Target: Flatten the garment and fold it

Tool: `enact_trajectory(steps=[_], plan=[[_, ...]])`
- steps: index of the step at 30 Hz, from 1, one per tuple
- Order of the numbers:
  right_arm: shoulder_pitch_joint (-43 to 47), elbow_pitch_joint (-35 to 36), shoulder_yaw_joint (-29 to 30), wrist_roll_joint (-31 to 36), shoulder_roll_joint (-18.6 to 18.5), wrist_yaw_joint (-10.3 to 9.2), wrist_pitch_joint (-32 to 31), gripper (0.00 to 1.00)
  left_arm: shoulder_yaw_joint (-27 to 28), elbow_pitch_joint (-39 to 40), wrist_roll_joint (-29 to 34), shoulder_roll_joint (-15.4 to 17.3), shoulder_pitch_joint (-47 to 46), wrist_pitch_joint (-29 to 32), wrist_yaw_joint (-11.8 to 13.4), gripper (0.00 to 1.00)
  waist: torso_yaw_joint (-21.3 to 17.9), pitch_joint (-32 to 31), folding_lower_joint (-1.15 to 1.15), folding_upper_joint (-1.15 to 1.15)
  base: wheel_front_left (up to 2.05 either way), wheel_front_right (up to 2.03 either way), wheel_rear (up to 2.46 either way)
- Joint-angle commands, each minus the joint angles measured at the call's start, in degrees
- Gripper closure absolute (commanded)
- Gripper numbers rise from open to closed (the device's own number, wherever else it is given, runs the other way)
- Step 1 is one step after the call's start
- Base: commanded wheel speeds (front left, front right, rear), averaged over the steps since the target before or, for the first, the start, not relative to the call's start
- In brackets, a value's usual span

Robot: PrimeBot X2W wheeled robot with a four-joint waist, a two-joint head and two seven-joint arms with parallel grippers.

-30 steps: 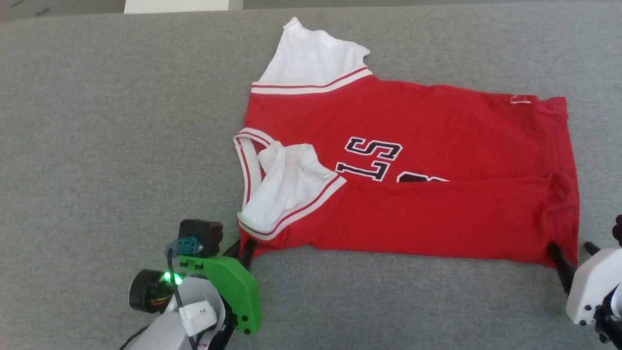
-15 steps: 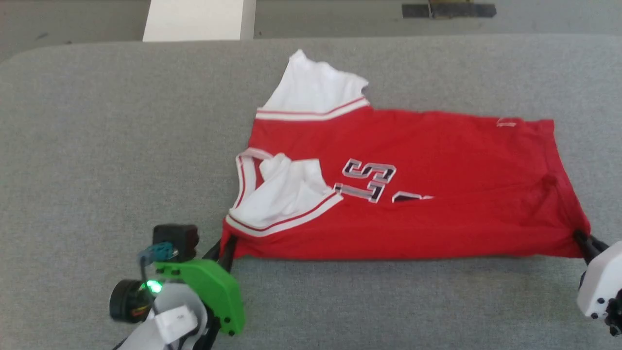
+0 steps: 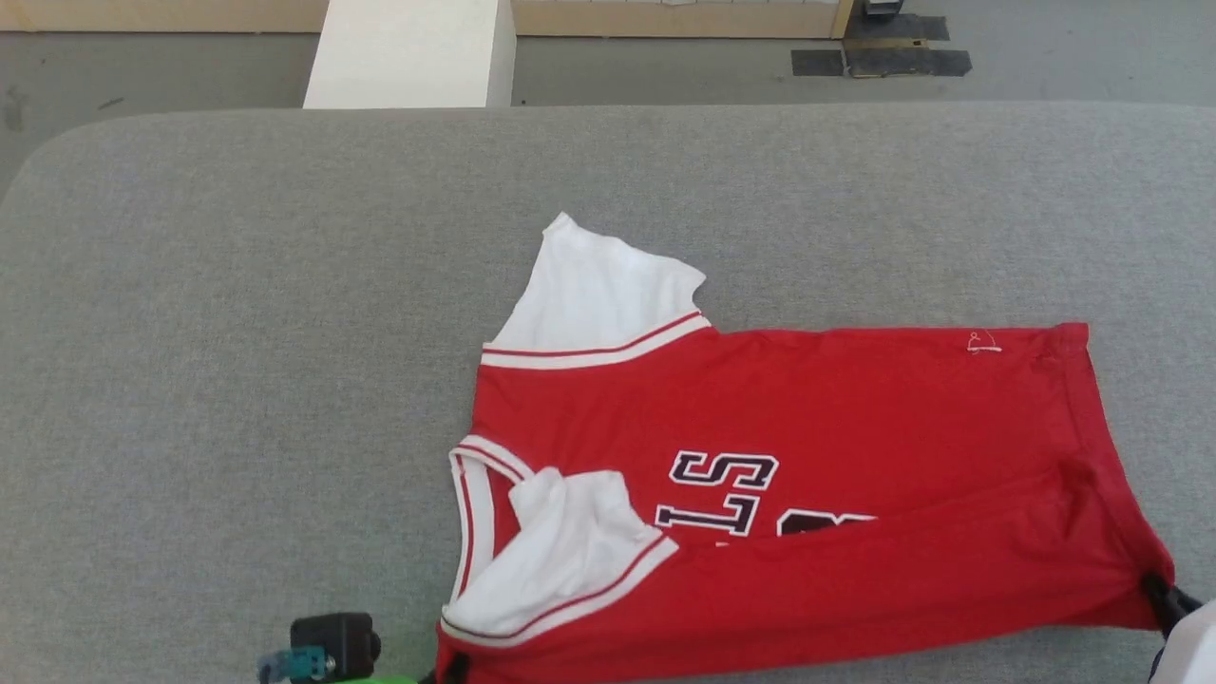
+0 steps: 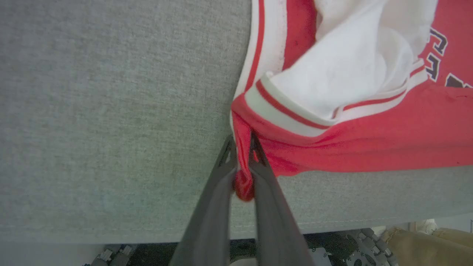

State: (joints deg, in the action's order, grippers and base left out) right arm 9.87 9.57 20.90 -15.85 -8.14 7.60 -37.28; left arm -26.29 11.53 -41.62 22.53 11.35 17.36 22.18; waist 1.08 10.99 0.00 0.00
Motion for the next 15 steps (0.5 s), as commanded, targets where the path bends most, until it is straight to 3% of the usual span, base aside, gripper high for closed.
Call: enact_trajectory(steps=[1, 3, 4, 5, 6, 15], plan=[[0.59, -0.26, 0.27, 0.34, 0.35, -0.11, 0.58, 1.0, 0.54, -1.08, -0.67, -0.68, 0.7, -1.05, -0.05, 1.0, 0.14, 0.01, 0.0, 0.0, 0.0, 0.0, 0.0], [0.7, -0.86, 0.22, 0.47, 0.89, -0.11, 1.44, 1.0, 0.78, -2.4, -1.04, -1.66, 0.34, -2.54, -0.72, 1.0, 0.33, -0.17, 0.0, 0.0, 0.0, 0.0, 0.0], [0.52, -1.09, 0.27, 0.54, 1.11, -0.11, 2.07, 0.96, 0.97, -2.98, -1.0, -2.0, -0.04, -3.33, -0.95, 0.64, 0.42, -0.27, 0.0, 0.0, 0.0, 0.0, 0.0], [0.41, -1.4, -0.19, 0.72, 1.07, -0.11, 2.68, 0.07, 1.07, -3.66, -0.85, -2.27, -0.63, -4.18, -1.38, 0.07, 0.5, -0.48, 0.0, 0.0, 0.0, 0.0, 0.0], [0.34, -1.66, -0.52, 0.82, 1.01, -0.11, 3.03, 0.0, 1.21, -4.1, -0.77, -2.48, -1.11, -4.8, -1.68, 0.0, 0.56, -0.63, 0.0, 0.0, 0.0, 0.0, 0.0], [-1.96, 0.82, -0.88, 0.6, 1.53, -0.11, 7.99, 0.0, 6.67, -1.2, 0.83, -1.57, -5.41, -12.85, -2.72, 0.0, 0.2, -2.11, 0.0, 0.0, 0.0, 0.0, 0.0]])
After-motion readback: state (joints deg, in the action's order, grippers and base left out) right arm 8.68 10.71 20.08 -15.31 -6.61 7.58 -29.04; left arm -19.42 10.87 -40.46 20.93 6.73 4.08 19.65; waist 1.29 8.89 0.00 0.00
